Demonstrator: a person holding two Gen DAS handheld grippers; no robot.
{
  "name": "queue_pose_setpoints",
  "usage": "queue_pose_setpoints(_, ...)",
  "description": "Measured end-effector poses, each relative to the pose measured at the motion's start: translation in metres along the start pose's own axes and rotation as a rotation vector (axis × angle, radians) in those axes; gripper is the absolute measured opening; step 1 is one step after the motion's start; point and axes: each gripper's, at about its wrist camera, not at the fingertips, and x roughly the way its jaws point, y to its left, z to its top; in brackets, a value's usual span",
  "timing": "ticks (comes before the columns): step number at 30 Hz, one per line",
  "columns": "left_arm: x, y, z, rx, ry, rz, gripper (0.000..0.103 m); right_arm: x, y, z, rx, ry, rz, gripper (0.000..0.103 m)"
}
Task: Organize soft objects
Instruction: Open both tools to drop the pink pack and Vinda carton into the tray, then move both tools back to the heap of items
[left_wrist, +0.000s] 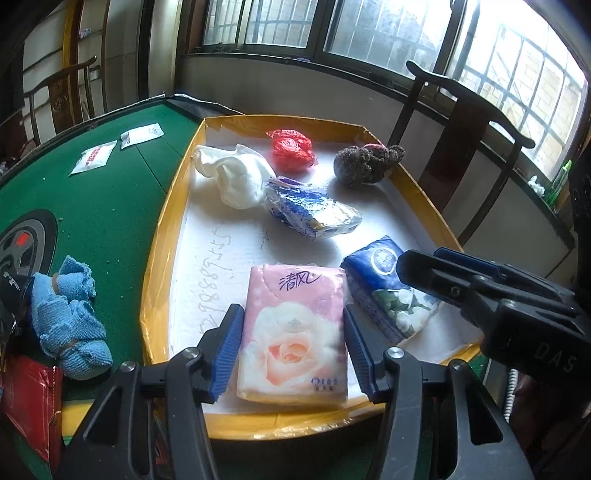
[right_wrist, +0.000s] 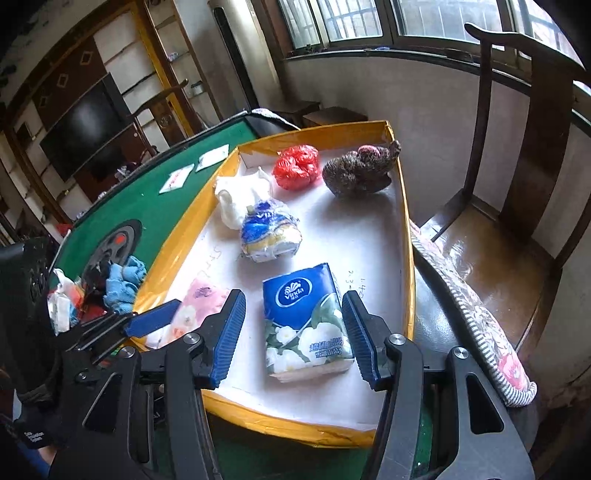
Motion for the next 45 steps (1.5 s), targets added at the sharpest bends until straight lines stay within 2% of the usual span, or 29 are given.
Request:
queue_pose_setpoints(8, -0.039, 0.003, 0.002, -0.026, -0.068, -0.025, 0.055, -0.016, 0.005, 0.003, 0.016, -0.038, 0.012, 0.055)
queue_pose_setpoints(16, -0.086, 0.036, -0.003, -0.072, -0.142, 0.002, 0.057, -0.023, 0.044, -0.003, -0.074, -0.029, 0.053, 0.055)
queue_pose_setpoints(21, -0.113, 0.085, -0.008, -0.161, -0.189, 0.121, 0.058, -0.022, 0.075, -0.010, -0.149, -0.012, 0.080, 0.055)
queue_pose_setpoints(26, -0.122, 0.162, -0.017, -0.301, -0.168, 0.311, 0.058, -0.021, 0.094, -0.019, -0.201, 0.005, 0.096, 0.055)
queue_pose_setpoints(28, -0.121, 0.191, -0.020, -0.347, -0.166, 0.360, 0.058, -0.018, 0.098, -0.021, -0.207, 0.014, 0.100, 0.055)
queue_pose_setpoints(29, -0.116, 0.209, -0.023, -0.391, -0.132, 0.383, 0.058, -0.017, 0.101, -0.023, -0.208, 0.019, 0.102, 0.055)
queue_pose_setpoints(31, -0.110, 0.227, -0.031, -0.432, -0.072, 0.361, 0.058, -0.015, 0.105, -0.025, -0.218, 0.029, 0.109, 0.055)
queue_pose_setpoints(33, -0.115, 0.229, -0.043, -0.416, -0.036, 0.331, 0.061, -0.013, 0.111, -0.029, -0.238, 0.042, 0.116, 0.055)
queue_pose_setpoints(36, -0.122, 0.218, -0.070, -0.369, 0.077, 0.225, 0.062, -0.011, 0.116, -0.031, -0.257, 0.052, 0.133, 0.055)
queue_pose_setpoints(38, -0.137, 0.216, -0.092, -0.371, 0.068, 0.199, 0.062, -0.011, 0.121, -0.031, -0.272, 0.054, 0.141, 0.055)
queue_pose_setpoints(41, -0.155, 0.217, -0.116, -0.362, 0.043, 0.259, 0.062, -0.006, 0.130, -0.031, -0.282, 0.063, 0.157, 0.055)
queue_pose_setpoints(45, -0.156, 0.231, -0.127, -0.437, 0.019, 0.194, 0.062, 0.002, 0.143, -0.036, -0.286, 0.090, 0.204, 0.055)
